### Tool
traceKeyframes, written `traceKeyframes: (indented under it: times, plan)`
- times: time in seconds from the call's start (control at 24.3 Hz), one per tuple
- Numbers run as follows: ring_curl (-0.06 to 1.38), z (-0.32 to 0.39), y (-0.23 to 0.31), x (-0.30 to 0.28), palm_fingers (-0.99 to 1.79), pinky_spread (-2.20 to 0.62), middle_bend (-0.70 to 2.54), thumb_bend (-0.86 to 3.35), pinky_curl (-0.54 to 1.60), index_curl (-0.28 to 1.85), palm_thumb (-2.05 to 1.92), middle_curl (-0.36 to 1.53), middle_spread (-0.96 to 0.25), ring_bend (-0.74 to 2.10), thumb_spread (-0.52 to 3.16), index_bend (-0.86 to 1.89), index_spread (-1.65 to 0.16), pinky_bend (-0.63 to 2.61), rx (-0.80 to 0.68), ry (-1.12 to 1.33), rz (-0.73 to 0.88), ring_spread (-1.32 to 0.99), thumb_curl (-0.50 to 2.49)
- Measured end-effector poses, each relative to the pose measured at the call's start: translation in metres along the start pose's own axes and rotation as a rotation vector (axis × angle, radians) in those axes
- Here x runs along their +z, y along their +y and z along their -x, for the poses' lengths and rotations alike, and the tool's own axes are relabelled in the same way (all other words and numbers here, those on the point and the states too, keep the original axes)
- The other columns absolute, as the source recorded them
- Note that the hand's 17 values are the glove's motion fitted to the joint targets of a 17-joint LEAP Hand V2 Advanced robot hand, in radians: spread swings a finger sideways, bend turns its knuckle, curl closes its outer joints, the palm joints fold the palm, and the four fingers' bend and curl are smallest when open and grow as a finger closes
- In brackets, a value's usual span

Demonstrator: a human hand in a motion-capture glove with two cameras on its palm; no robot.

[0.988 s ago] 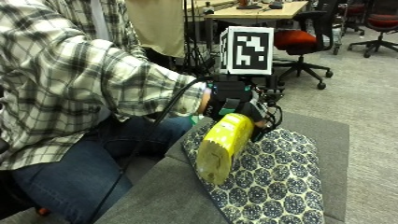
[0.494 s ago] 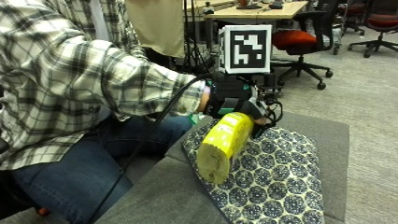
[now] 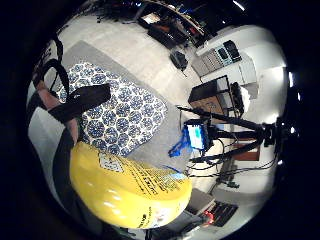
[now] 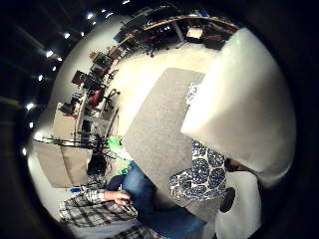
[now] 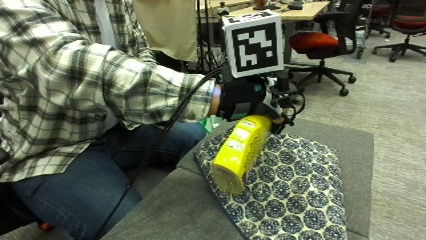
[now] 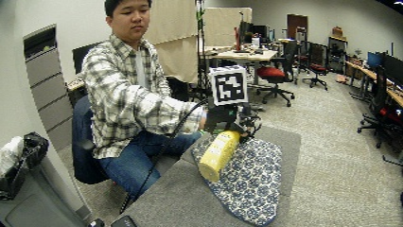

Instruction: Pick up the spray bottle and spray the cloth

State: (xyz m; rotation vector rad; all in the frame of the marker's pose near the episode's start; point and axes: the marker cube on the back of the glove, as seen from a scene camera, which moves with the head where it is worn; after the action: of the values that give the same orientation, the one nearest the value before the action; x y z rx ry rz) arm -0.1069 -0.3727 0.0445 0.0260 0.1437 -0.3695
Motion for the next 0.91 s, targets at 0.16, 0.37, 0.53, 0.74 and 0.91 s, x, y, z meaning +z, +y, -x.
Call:
traceKeyframes:
  times: [0.16, 0.37, 0.53, 0.74, 0.91]
  plan:
    - [0.49, -0.004, 0.001, -0.01, 1.22, -0.17, 0.48, -0.03, 0.39, 0.52, 1.13, 0.54, -0.2, 0.6, 0.08, 0.15, -0.32, 0.52, 0.054, -0.148, -0.077, -0.22, 0.8]
    - [0.49, -0.009, 0.005, -0.025, 1.21, -0.17, 0.48, -0.03, 0.39, 0.52, 1.12, 0.54, -0.2, 0.6, 0.1, 0.15, -0.32, 0.52, 0.132, -0.416, -0.188, -0.23, 0.8]
    - [0.49, -0.017, 0.009, -0.035, 1.21, -0.17, 0.48, -0.03, 0.39, 0.52, 1.12, 0.54, -0.2, 0.59, 0.1, 0.15, -0.32, 0.52, 0.194, -0.616, -0.276, -0.23, 0.8]
    - [0.49, -0.028, 0.016, -0.043, 1.21, -0.17, 0.48, -0.03, 0.39, 0.52, 1.12, 0.54, -0.2, 0.59, 0.11, 0.15, -0.32, 0.53, 0.244, -0.772, -0.354, -0.22, 0.8]
    - [0.49, -0.029, 0.02, -0.047, 1.2, -0.16, 0.47, -0.03, 0.39, 0.51, 1.12, 0.54, -0.19, 0.59, 0.11, 0.14, -0.32, 0.53, 0.271, -0.885, -0.411, -0.22, 0.8]
